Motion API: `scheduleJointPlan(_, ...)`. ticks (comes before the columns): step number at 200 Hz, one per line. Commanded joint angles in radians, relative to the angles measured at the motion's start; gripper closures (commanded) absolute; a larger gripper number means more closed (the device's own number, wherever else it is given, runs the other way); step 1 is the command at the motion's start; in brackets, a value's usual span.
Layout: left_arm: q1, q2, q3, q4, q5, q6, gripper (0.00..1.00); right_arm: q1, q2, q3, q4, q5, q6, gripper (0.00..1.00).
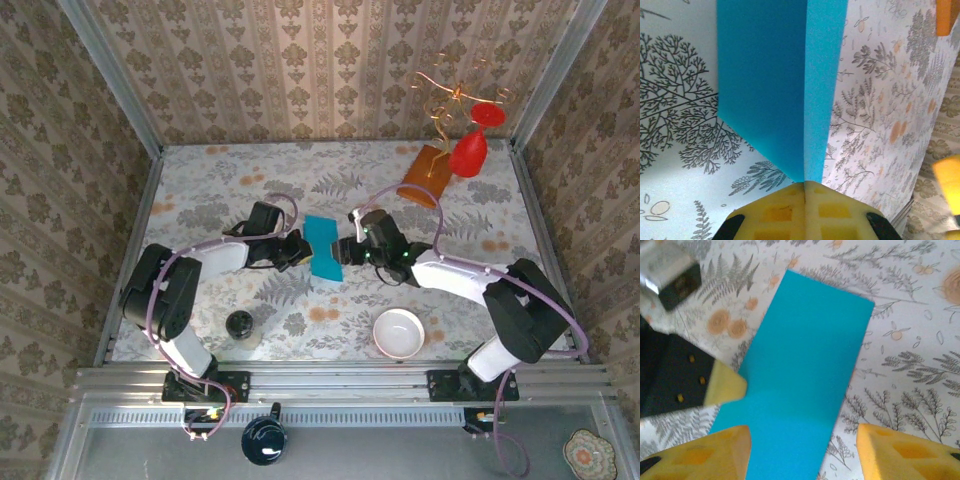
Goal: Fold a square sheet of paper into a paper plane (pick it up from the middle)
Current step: Third fold the triangle at the center of the table.
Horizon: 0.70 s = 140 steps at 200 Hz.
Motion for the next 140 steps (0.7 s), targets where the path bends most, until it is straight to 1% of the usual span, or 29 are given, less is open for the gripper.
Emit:
scheduleJointPlan(1, 0.003, -0.033, -0.016, 0.013, 0.014, -0.05, 0.97, 0.053, -0.016, -0.035, 0.112, 0.074, -0.196, 0.4)
scheduleJointPlan(33, -0.001, -0.031, -0.021, 0.026, 0.035, -0.075, 0.97, 0.131, 0.029, -0.042, 0.155, 0.077, -0.386, 0.37)
scheduleJointPlan(51, -0.001, -0.026, -0.024, 0.024, 0.036, -0.078, 0.97, 0.153, 0.055, -0.057, 0.203, 0.043, -0.435, 0.36)
scheduleJointPlan(72, 0.0, -0.02, -0.024, 0.027, 0.038, -0.084, 0.97, 0.177, 0.086, -0.066, 0.237, 0.038, -0.489, 0.34)
scheduleJointPlan(105, 0.0, -0.015, -0.02, 0.027, 0.043, -0.088, 0.97, 0.203, 0.138, -0.079, 0.282, 0.087, -0.553, 0.31)
scheduleJointPlan(140, 0.0, -0.011, -0.016, 0.026, 0.046, -0.091, 0.97, 0.204, 0.177, -0.088, 0.34, 0.174, -0.565, 0.31)
